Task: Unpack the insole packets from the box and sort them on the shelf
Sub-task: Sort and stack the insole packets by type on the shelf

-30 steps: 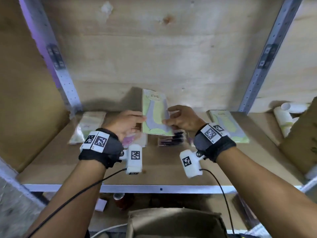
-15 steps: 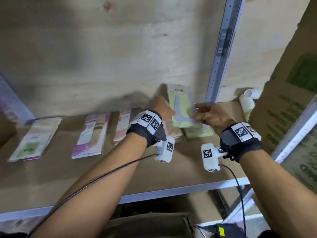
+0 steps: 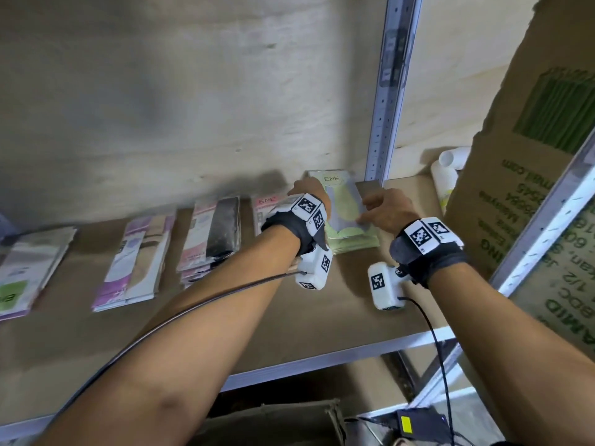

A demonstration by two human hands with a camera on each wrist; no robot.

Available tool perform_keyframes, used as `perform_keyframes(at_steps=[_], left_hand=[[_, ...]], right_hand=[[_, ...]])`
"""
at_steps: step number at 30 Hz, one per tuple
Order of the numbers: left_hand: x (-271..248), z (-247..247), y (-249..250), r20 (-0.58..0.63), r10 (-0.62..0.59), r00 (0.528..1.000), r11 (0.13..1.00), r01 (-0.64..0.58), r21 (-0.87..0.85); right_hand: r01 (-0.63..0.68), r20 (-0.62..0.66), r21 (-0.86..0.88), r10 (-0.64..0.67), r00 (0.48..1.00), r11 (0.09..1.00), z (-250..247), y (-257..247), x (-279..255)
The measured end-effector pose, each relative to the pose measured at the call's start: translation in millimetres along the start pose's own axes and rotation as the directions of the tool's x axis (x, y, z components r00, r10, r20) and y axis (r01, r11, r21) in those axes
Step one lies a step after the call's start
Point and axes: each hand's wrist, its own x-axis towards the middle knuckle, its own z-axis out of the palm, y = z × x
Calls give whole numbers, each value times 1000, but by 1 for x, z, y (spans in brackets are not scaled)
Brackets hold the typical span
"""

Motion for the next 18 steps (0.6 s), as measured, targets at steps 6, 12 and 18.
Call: perform_keyframes(at_steps=[6,12,18], left_hand=[[7,22,9,-41,56,998,969,-44,242],[14,39,17,-54,107,993,923,-79,376],[15,39,14,-93,109,990,915,-63,399]], right_hand=[[-28,17,-131,30,999,991,4,2,0],[-7,41,-233,17,999,972,3,0,-4],[-1,96,-240,25,995,971,1,-7,-11]])
